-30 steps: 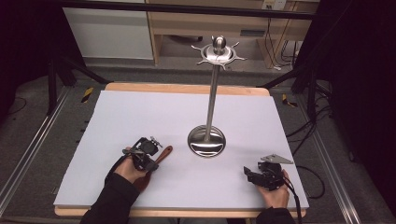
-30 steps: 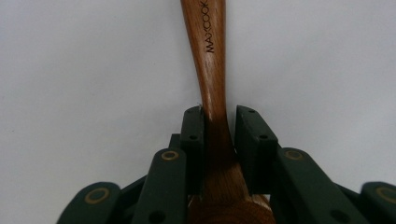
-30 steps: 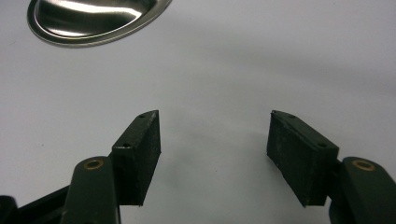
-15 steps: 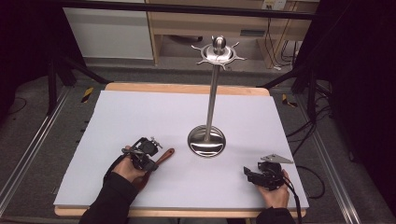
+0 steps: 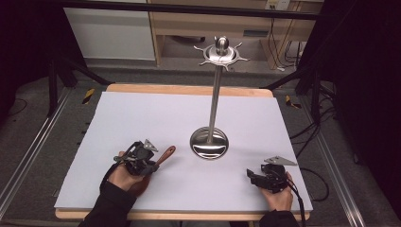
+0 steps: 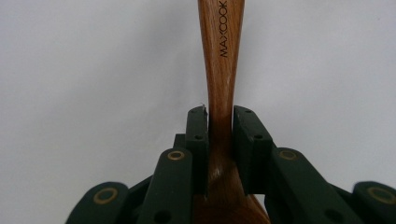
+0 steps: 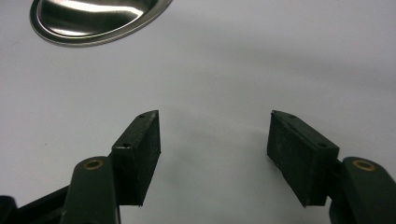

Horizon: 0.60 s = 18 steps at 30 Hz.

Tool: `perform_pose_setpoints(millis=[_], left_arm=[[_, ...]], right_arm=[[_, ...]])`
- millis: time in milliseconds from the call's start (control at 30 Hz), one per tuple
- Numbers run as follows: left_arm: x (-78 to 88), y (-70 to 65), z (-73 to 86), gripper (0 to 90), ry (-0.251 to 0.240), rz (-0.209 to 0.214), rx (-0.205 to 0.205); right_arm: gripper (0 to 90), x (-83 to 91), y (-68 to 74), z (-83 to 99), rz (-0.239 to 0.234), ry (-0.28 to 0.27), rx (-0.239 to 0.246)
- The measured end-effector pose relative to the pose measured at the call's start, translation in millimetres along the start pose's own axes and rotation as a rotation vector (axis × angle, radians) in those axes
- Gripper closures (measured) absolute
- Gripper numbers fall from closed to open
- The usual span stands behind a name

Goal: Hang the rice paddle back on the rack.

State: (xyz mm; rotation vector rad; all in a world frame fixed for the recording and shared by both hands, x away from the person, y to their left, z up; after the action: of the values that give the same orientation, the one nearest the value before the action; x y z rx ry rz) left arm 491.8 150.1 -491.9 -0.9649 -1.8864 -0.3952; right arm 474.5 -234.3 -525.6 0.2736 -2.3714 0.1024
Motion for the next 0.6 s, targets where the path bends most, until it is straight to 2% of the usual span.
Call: perform_pose_setpoints(millis=[33,200,600], left_arm=[[1.8,-0.7,0.4,75.8,-0.028,-0.001,0.005],[9.7,-1.1,3.5,75.9,-0.082,0.001,0.008],[25.5,-3.2,3.2,76.1,-0.166,-0.003,0.024]], right_arm=[[35.0,0.0,0.0,0.0,0.000,0.000,0.000],[34.9,-0.1,0.1,0.2,0.002,0.002,0.000],[34.9,0.5,0.3,0.0,-0.003,0.000,0.001]])
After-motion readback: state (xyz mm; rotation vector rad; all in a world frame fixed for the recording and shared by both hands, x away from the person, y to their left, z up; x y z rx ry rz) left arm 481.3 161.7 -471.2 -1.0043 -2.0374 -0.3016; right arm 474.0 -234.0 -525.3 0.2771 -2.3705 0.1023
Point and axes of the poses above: each handheld gripper's, and its own axes: x roughly backward along the jaws, z roughly out of its underside, y roughly to its left, the point moved 7 cm from there along -x, roughly forward along the jaws, and after that the axes turned 8 degrees about z, right-handed, at the moved point
